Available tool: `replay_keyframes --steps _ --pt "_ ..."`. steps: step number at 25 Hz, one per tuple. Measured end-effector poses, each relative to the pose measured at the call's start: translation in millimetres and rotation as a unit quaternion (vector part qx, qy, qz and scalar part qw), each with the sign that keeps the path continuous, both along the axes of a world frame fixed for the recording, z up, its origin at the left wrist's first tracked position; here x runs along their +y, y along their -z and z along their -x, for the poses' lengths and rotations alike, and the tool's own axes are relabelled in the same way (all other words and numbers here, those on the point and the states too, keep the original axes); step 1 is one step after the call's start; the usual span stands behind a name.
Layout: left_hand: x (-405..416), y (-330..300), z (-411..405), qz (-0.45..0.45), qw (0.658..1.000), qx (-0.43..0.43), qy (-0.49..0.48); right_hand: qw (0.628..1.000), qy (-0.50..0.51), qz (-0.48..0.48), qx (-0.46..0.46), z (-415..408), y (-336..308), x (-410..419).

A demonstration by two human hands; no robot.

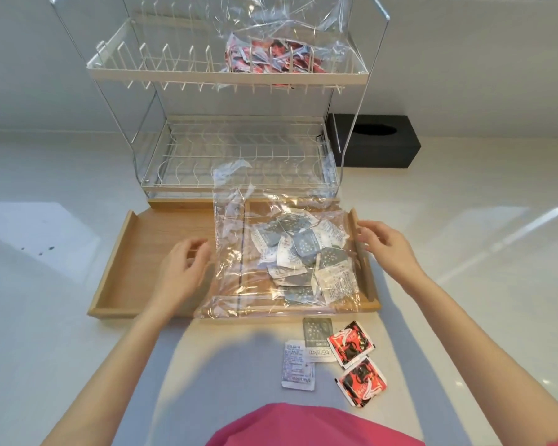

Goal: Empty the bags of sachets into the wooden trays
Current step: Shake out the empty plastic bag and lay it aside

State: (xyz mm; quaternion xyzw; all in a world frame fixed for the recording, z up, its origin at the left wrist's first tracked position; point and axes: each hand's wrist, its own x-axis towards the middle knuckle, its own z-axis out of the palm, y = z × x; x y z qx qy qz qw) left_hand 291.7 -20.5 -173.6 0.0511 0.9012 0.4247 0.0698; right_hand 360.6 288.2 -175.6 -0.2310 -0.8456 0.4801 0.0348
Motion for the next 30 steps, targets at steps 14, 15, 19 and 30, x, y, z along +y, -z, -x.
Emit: replay_keyframes --steps 14,15,19,30 --pt "35 10 29 -0.214 0.948 -0.165 -0.171 0.974 0.128 0.184 -0.006 46 15 -20" --pt "33 7 27 -0.232 0.945 -0.159 -0.169 0.972 0.133 0.192 0.002 44 12 -20" --pt "24 -6 16 -0.264 0.951 -0.118 -0.113 0.971 0.121 0.204 0.027 31 -4 -21" --pt "-6 -33 6 -0.207 0.975 -0.050 0.068 0.992 -0.018 0.083 0.095 1 -39 -6"
